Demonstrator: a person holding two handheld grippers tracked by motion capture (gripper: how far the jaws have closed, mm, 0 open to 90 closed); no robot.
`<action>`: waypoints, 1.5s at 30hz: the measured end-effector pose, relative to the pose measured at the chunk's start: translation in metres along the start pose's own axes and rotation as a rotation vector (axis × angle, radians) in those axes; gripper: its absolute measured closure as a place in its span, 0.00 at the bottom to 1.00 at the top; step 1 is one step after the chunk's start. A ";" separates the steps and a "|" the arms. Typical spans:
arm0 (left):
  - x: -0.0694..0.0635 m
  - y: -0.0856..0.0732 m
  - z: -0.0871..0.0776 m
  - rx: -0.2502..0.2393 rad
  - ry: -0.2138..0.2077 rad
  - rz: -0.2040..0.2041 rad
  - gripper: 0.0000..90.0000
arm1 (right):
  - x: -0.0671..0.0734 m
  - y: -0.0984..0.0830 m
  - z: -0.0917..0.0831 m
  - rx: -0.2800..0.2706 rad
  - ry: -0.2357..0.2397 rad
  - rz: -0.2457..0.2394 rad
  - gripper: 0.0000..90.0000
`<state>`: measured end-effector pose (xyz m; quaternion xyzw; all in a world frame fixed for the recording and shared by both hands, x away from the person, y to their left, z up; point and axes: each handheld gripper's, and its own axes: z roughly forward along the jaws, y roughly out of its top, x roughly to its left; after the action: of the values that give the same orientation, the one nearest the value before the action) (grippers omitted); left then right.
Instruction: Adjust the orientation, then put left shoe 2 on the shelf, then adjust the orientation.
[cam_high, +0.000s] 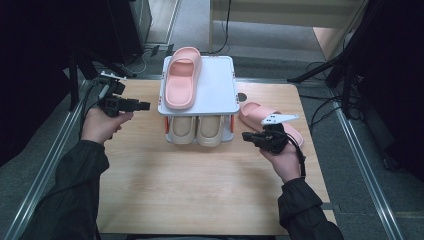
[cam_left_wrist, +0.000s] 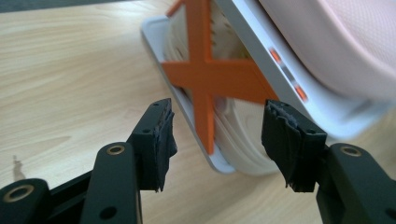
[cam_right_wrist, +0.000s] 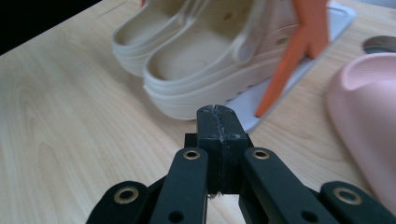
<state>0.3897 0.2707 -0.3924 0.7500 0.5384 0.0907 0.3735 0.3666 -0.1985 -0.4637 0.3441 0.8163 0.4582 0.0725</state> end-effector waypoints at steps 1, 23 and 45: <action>-0.001 -0.002 -0.001 -0.005 0.001 0.000 0.48 | -0.004 0.000 -0.002 -0.012 -0.007 0.004 1.00; -0.020 -0.062 0.021 0.000 -0.012 -0.009 0.47 | -0.064 -0.014 -0.026 0.003 -0.125 0.095 1.00; -0.017 -0.091 0.014 -0.037 -0.001 -0.012 0.46 | -0.102 -0.029 -0.026 0.017 -0.196 0.182 1.00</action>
<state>0.3232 0.2620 -0.4579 0.7397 0.5411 0.0980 0.3879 0.4177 -0.2907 -0.4919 0.4603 0.7746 0.4203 0.1073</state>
